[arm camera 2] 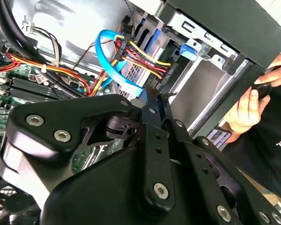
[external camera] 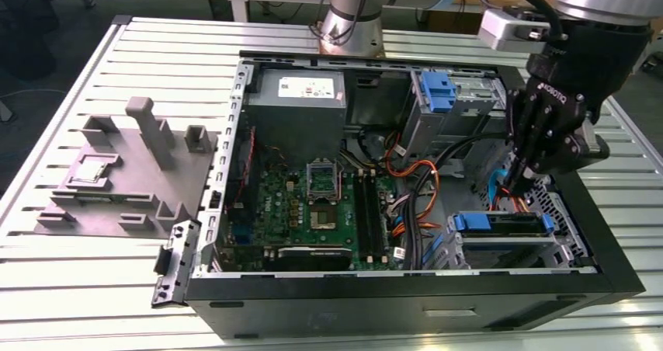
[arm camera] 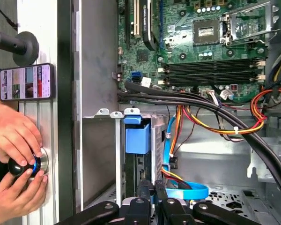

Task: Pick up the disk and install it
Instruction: 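Insert the second disk wire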

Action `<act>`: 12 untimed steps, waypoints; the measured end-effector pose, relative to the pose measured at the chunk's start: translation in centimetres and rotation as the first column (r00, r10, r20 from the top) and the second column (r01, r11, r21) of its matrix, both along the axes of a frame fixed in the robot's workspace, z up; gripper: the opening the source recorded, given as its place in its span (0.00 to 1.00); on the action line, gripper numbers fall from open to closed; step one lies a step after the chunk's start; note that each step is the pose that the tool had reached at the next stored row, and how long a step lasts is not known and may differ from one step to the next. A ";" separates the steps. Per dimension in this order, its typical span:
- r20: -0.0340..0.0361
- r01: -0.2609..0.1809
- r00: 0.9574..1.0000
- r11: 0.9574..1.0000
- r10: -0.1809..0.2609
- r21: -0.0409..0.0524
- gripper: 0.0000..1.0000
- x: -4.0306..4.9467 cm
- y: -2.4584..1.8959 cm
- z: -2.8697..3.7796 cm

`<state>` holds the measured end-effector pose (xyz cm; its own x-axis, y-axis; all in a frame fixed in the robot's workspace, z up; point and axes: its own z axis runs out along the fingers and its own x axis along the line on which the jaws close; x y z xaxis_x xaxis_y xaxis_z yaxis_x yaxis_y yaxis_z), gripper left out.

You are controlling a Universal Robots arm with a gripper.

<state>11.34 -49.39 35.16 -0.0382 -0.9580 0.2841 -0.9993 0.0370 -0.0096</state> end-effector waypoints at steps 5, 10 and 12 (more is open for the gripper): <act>0.010 -0.010 1.000 1.000 0.010 0.000 0.16 -0.37 -0.31 -0.17; 0.024 -0.016 1.000 1.000 0.016 0.000 0.16 -0.85 -0.58 -0.31; 0.034 -0.017 0.999 1.000 0.017 -0.001 0.16 -1.02 -0.67 -0.33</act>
